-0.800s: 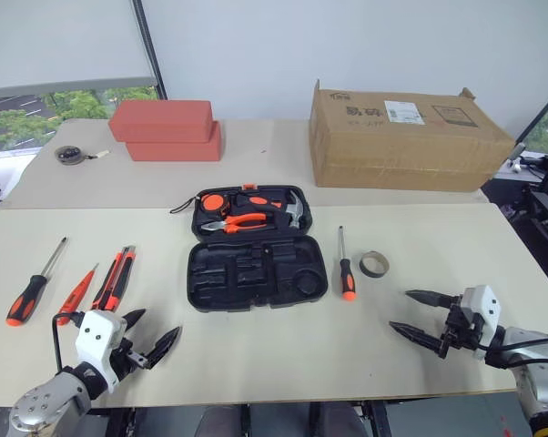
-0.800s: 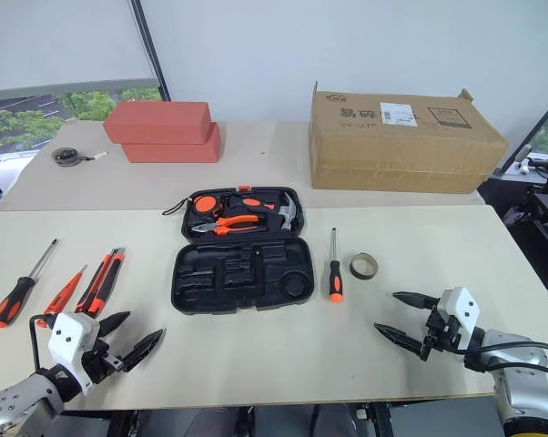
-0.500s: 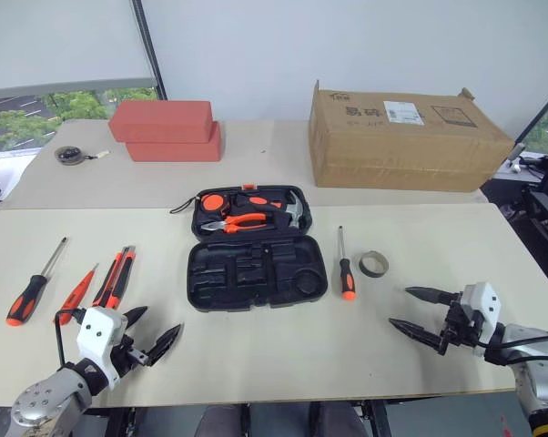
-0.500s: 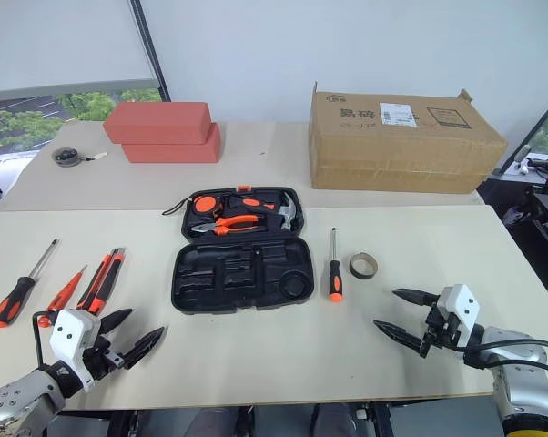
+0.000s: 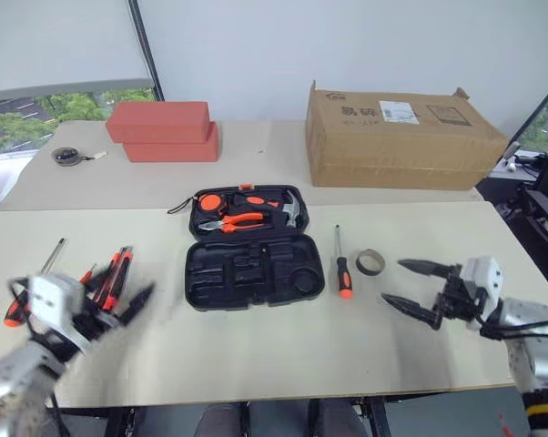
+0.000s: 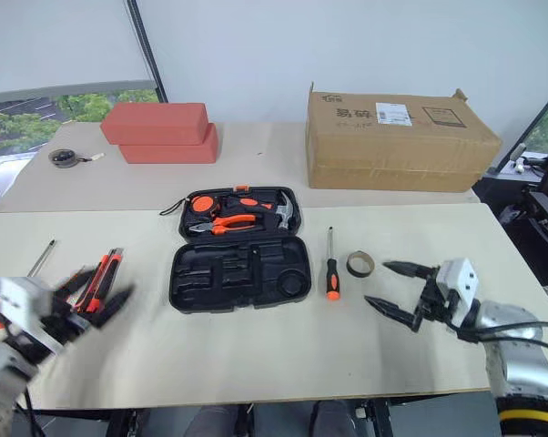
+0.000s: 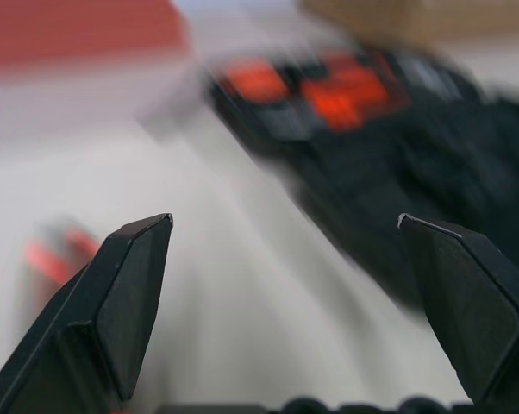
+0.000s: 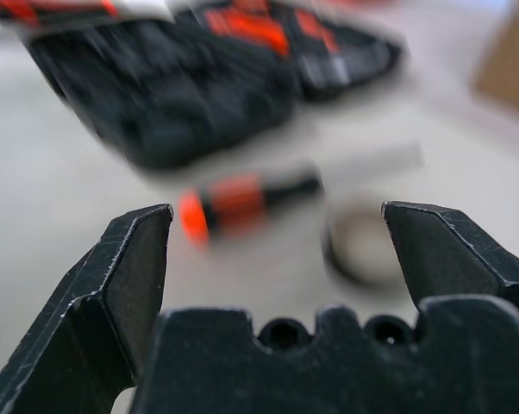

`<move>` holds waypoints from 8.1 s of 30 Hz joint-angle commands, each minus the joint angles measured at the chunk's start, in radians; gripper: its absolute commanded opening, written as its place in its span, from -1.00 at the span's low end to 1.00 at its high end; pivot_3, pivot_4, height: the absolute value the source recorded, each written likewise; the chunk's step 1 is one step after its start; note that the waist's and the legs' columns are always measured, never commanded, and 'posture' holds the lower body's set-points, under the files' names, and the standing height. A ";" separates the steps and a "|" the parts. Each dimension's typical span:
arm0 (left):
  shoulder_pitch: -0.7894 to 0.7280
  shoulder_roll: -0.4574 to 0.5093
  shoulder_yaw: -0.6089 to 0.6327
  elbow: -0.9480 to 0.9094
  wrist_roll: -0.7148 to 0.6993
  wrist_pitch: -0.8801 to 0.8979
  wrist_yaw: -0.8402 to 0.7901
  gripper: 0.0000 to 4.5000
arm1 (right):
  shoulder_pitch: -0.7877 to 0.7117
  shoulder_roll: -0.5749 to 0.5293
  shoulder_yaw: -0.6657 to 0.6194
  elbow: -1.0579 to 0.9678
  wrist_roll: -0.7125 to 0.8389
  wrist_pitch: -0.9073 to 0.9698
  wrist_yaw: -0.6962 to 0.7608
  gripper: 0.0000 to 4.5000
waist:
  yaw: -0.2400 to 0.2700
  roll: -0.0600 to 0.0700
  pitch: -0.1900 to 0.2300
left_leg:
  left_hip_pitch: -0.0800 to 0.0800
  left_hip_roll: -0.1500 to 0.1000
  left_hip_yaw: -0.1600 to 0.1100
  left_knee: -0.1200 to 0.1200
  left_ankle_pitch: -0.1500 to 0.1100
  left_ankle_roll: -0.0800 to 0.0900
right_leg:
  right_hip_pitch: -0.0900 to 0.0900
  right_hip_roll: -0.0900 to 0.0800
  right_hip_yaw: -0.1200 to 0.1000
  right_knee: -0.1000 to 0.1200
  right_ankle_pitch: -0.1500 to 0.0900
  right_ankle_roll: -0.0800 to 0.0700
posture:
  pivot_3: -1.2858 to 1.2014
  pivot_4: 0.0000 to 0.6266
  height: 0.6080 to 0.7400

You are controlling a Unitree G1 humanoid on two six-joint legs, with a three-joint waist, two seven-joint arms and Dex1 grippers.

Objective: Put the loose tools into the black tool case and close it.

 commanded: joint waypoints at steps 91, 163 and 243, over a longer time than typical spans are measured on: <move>-1.122 0.053 -0.775 0.998 0.596 -0.625 -0.703 0.73 | 0.023 -0.025 -0.072 -0.321 0.066 0.225 -0.092 1.00 | 0.007 -0.022 0.000 | -0.011 0.016 0.009 0.008 0.010 -0.009 | -0.016 0.014 -0.009 0.011 0.010 -0.017 | 0.03 -0.52 0.60; -0.709 0.265 -0.582 0.093 0.080 0.141 -0.821 1.00 | -0.174 0.320 0.171 -0.452 -0.315 0.974 -0.954 -0.57 | -0.005 -0.008 -0.009 | -0.014 0.014 0.004 0.014 0.008 -0.002 | -0.018 0.020 0.005 0.010 0.009 -0.010 | 0.03 -0.52 0.60; -0.172 0.303 -0.152 -0.079 -0.033 0.166 -0.538 1.00 | -0.733 0.561 0.447 0.602 -0.572 0.036 -0.347 -0.98 | -0.028 -0.005 -0.006 | -0.009 0.017 0.009 0.001 0.014 -0.013 | -0.019 0.023 0.004 0.011 0.013 -0.022 | 0.03 -0.52 0.60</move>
